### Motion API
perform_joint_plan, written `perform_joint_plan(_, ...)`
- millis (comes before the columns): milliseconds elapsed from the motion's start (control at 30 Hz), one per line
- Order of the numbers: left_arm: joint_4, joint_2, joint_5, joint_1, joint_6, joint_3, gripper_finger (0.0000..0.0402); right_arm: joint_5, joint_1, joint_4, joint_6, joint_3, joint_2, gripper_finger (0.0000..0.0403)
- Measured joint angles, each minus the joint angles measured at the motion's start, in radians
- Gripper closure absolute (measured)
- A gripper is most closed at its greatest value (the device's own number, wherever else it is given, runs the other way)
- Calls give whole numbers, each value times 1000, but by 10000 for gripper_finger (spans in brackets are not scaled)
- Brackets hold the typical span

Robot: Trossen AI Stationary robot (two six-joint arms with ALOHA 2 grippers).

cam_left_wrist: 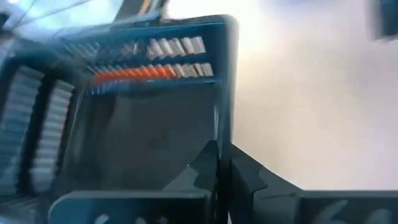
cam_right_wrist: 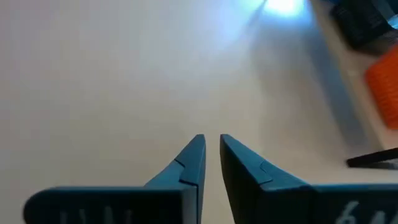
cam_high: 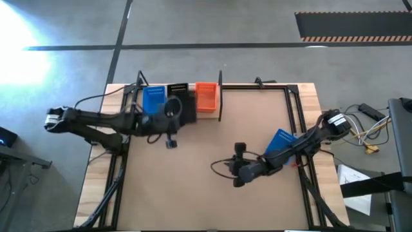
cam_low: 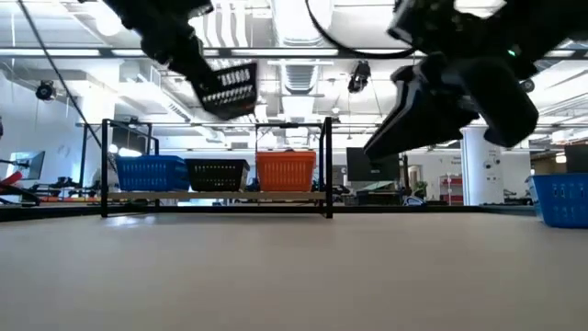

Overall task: Stack baskets on shelf by color
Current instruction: Stack the black basket on top of the other black baskets on the shelf

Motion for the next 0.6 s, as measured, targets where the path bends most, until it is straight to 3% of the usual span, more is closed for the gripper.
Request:
perform_joint_plan(133,-13,-13,54,191,70,-15,401,102,23,136,-43,-77,4,371)
perform_joint_plan(333,23,77,237,459,159,-15,401,125,16,185,-89,-90,8,371)
perform_joint_plan(433,13,131,252,524,218,-14,401,124,16,186,-98,-83,13,371)
perform_joint_plan(600,18,201,269,536,319,-14,401,124,16,182,-97,-82,13,371)
